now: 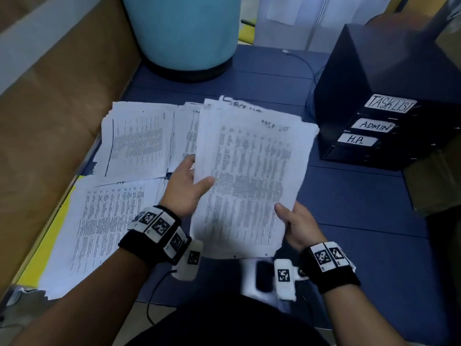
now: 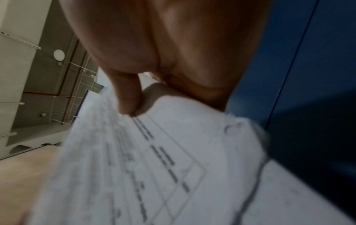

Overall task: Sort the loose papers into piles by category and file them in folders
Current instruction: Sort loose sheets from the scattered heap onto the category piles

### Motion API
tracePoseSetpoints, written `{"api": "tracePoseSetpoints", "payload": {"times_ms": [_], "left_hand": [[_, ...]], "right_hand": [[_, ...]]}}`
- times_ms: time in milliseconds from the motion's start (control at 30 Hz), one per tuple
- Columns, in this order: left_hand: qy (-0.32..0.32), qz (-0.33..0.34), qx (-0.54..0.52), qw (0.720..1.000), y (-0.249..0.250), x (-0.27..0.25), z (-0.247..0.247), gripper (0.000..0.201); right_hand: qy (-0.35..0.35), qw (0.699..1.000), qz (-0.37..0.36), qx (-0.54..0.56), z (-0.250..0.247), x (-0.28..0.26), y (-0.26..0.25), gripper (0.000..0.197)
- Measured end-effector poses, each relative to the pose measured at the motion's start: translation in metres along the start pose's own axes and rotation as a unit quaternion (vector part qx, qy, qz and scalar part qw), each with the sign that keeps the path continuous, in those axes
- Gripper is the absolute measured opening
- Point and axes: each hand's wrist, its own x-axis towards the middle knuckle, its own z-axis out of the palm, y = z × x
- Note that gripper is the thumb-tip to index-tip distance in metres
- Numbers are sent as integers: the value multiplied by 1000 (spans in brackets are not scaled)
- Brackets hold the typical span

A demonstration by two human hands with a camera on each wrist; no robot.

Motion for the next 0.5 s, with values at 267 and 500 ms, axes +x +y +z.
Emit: {"api": "tracePoseSetpoints", "payload": {"times_ms": [267, 500], "left_hand": [[17, -107, 116, 987, -54, 18, -38, 74], [119, -118, 113, 979, -66, 59, -69, 62]], "right_hand": [[26, 988, 10, -154, 23, 39, 10, 33], [71, 969, 40, -233, 53, 102, 11, 32]]}}
